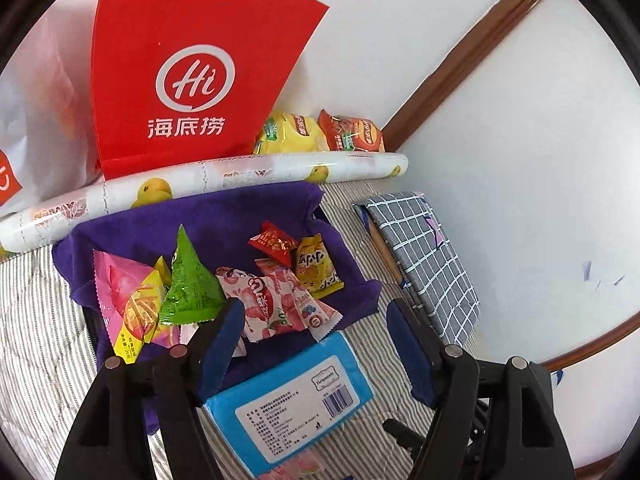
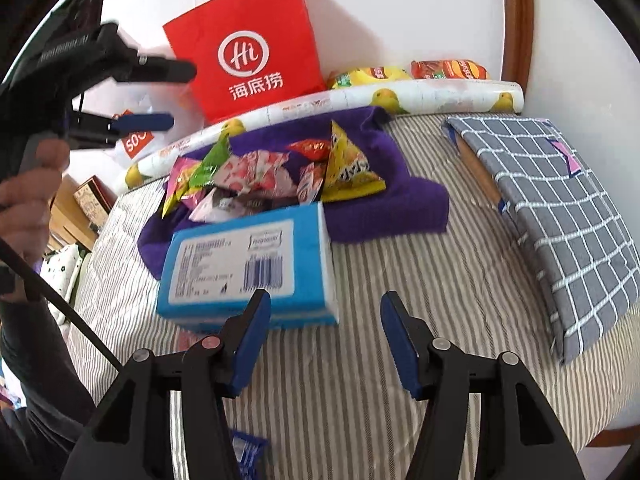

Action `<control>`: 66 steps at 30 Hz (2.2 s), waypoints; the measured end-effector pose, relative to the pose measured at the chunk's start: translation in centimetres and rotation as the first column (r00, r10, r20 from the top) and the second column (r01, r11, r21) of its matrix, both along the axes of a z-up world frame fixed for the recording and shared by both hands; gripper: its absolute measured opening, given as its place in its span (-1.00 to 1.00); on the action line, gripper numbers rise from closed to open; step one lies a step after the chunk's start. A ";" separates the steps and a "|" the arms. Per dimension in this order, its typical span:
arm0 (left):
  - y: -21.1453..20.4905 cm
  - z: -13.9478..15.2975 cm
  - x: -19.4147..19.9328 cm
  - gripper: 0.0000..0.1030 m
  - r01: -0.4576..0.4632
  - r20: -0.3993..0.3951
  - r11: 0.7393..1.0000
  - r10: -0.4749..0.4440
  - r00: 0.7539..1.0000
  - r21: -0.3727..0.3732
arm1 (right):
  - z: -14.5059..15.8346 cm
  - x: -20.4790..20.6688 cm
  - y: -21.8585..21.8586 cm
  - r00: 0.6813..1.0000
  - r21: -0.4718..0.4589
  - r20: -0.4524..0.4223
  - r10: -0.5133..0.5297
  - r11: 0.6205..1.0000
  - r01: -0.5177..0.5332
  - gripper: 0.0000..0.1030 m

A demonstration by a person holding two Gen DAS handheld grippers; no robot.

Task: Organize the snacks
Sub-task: 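Move both grippers back toward the remaining packets on the bedsheet, then grasp the blue packet with the right gripper while the left gripper grasps the pink peach-flavor packet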

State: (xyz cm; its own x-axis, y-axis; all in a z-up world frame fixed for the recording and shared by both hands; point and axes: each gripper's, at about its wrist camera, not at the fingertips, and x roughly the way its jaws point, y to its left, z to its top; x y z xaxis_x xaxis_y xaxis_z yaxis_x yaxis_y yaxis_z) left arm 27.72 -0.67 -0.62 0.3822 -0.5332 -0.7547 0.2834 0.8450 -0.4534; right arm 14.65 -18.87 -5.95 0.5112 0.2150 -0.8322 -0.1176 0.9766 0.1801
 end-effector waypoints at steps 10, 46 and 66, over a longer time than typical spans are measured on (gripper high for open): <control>-0.5 1.8 -2.2 0.39 -0.009 0.048 0.998 0.006 0.999 0.064 | -0.7 -3.3 0.8 0.999 0.059 -0.038 0.035 0.998 -0.033 0.08; 6.1 -7.9 -14.5 0.39 -0.163 -0.065 0.973 0.176 0.982 0.166 | -6.7 -11.7 8.2 0.979 -0.133 -0.068 0.193 0.971 -0.200 -0.13; -0.2 -13.8 -14.9 0.57 -0.148 -0.135 0.983 0.162 0.977 0.108 | -5.1 -10.0 -1.8 0.996 -0.051 0.048 0.077 0.996 -0.075 -0.16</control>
